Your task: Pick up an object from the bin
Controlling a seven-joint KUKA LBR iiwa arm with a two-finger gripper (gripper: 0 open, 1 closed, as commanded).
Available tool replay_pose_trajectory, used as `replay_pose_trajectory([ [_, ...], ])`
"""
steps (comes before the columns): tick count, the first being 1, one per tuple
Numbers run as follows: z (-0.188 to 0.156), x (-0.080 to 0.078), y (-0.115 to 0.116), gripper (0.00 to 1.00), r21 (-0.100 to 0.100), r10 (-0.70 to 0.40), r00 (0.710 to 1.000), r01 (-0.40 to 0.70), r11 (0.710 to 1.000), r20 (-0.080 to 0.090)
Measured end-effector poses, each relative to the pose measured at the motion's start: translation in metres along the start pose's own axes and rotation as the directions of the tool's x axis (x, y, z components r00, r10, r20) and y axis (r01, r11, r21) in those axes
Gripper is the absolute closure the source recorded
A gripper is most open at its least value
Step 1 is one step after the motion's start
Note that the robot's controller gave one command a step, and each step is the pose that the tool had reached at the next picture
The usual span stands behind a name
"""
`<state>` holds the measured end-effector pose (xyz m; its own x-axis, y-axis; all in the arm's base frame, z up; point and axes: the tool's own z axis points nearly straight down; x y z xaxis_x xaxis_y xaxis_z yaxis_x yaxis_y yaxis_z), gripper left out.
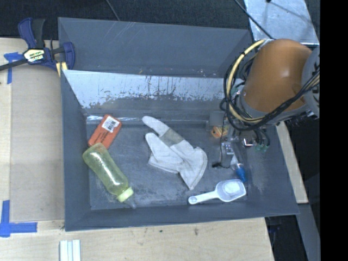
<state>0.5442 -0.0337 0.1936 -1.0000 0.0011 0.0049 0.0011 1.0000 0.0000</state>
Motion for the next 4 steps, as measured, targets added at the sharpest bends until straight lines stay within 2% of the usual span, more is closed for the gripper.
replay_pose_trajectory([
  [1,-0.005,-0.001,0.000,0.00,0.001,-0.001,1.000,0.001,1.000,0.009],
  [2,0.044,-0.008,0.018,0.00,0.002,-0.032,0.999,0.032,0.999,0.016],
  [3,0.078,-0.005,0.037,0.00,-0.001,0.084,0.996,-0.084,0.996,0.003],
  [4,0.092,-0.011,0.040,0.00,-0.001,0.149,0.989,-0.149,0.989,0.005],
])
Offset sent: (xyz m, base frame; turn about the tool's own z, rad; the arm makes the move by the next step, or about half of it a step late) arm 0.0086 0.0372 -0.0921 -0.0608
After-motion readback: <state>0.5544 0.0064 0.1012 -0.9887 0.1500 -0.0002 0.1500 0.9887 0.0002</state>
